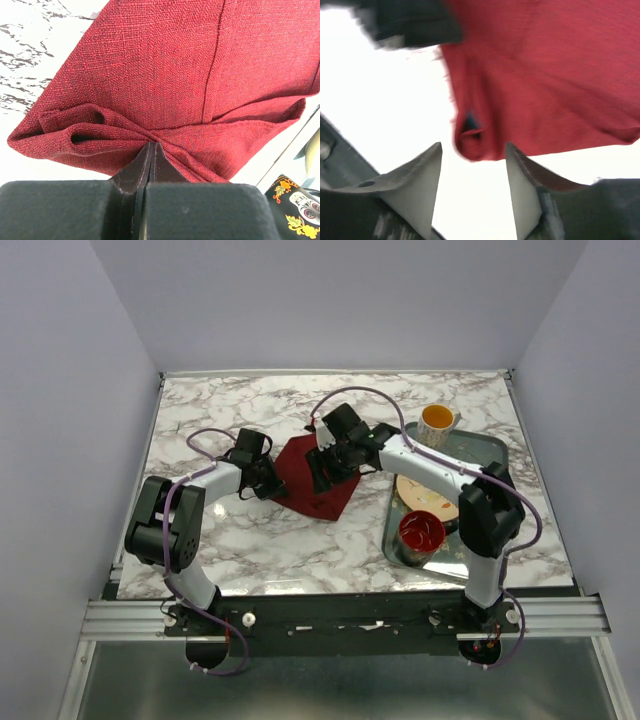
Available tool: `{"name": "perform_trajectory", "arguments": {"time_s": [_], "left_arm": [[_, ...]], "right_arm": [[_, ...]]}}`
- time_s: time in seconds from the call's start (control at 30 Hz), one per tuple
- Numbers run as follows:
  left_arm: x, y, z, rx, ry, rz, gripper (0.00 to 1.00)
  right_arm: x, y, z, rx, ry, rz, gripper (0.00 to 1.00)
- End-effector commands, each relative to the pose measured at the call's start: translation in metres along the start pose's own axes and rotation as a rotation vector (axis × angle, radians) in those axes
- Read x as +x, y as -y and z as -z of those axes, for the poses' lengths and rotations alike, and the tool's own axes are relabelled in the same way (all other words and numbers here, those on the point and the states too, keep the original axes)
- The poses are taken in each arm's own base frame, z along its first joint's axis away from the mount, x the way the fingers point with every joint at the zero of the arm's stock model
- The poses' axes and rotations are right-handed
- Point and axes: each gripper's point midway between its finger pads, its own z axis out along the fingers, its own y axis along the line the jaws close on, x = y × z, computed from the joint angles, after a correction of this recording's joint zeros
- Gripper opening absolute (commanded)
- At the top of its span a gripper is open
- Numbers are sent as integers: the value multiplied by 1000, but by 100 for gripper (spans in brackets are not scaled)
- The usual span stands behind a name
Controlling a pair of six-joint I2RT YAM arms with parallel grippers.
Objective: Fold the napkin, place the utensils inside, and roll it up
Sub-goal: Roll the napkin with the utensil
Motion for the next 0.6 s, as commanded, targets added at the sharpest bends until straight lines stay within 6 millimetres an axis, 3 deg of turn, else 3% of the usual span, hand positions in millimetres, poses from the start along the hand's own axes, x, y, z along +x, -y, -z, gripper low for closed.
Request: {"name": "perform_trajectory", "arguments": {"time_s": [0.0,0.03,0.13,0.3,0.57], "left_arm": [[33,-60,-17,-204,-89,2,0],[32,-60,-17,-205,-86,-1,0],[33,-61,-17,-207,-86,-2,0],[34,-63,-16,-213,-89,-1,0],[33,-61,-16,-209,-89,-3,0]], "right_arm": [[24,-50,4,-73,-18,89,39],[27,-55,-1,-94,-12,90,28],[35,-68,-17,-172,-30,68,10],[41,-53,-43,-120,-56,77,1],[34,-30,-54,-14,-33,50,0]]}}
